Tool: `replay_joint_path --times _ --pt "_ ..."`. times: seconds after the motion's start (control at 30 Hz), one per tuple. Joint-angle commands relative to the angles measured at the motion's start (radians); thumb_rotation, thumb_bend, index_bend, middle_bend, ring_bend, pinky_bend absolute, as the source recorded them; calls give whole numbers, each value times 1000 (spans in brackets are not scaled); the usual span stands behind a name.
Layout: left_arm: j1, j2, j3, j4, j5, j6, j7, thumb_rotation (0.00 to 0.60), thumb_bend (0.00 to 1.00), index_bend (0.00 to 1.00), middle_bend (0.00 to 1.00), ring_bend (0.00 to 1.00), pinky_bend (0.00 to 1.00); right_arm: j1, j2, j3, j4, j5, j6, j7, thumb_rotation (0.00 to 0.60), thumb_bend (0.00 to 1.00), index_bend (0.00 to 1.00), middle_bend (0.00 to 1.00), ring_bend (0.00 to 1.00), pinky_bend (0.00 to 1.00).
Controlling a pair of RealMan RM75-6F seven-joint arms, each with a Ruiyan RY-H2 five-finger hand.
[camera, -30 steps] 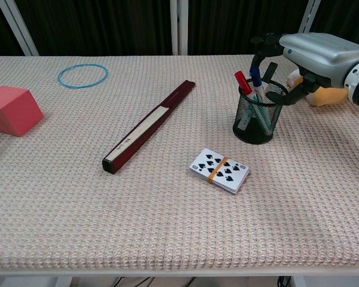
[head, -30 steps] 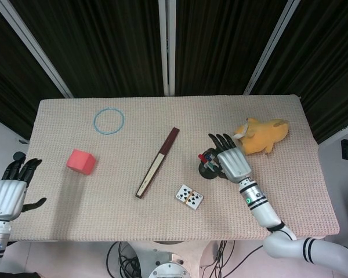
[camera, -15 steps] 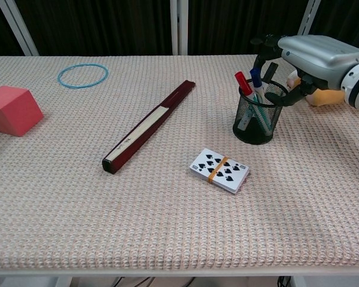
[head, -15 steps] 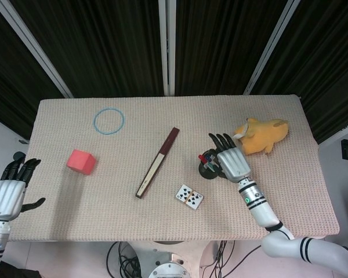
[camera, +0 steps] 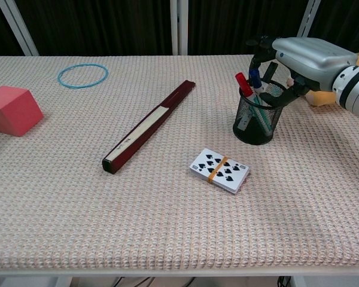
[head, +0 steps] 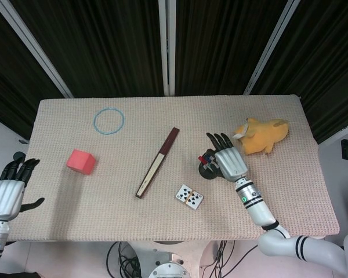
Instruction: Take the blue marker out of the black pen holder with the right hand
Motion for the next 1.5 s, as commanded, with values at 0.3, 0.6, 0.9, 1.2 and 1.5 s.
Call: replay_joint_path --times 0.3,0.6,0.9,1.2,1.5 --pt "-2 0 -1 4 -1 -4 -3 600 22 102 94 0 102 -2 -13 2 6 8 12 16 600 327 531 0 0 0" --pt "-4 1 -2 2 -2 -7 0 600 21 102 94 0 102 -6 -12 2 7 13 21 15 600 327 559 5 0 0" --pt "-4 3 -2 -3 -4 -8 4 600 21 102 94 0 102 -14 0 7 -8 7 42 30 600 347 632 24 0 0" --pt "-4 5 -2 -6 -2 -7 4 600 21 102 94 0 102 -42 48 3 -78 -43 106 45 600 354 678 31 0 0" --pt "-1 7 1 -10 2 -2 -3 600 22 102 94 0 103 -115 164 -24 -232 -148 235 46 600 355 691 36 0 0"
